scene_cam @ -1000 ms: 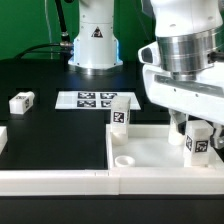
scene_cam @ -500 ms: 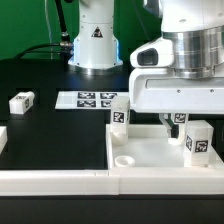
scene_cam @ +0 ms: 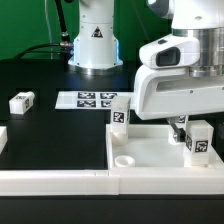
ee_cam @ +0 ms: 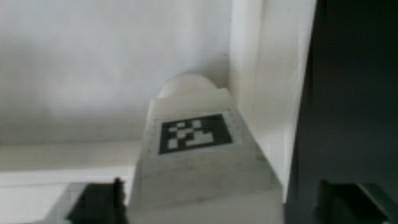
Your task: Assemble square table
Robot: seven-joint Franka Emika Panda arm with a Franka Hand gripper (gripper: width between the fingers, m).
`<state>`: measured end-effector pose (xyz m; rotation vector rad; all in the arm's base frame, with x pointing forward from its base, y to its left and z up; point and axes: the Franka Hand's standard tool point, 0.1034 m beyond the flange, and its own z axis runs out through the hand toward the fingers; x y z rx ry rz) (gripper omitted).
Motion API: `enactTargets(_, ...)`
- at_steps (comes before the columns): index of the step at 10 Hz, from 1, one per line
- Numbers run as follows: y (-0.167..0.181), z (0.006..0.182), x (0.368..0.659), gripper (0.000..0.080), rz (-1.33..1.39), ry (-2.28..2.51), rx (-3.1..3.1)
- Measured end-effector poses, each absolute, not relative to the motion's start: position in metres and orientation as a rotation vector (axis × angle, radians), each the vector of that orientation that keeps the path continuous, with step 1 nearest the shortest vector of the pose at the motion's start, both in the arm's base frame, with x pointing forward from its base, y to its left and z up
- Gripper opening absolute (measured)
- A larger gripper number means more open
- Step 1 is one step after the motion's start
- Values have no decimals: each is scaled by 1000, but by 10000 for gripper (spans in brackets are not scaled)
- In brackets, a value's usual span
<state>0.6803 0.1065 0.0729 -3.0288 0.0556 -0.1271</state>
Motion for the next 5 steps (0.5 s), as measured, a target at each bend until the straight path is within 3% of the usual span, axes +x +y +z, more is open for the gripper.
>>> enactTargets(1, 107, 73, 680, 390, -126, 68, -3028)
enactTargets(2, 104, 72, 680, 390, -117, 170, -3024)
enactTargets(3, 104, 72, 680, 295, -111, 264, -3015)
enactTargets(5, 102, 71, 680, 295, -98, 488, -2982)
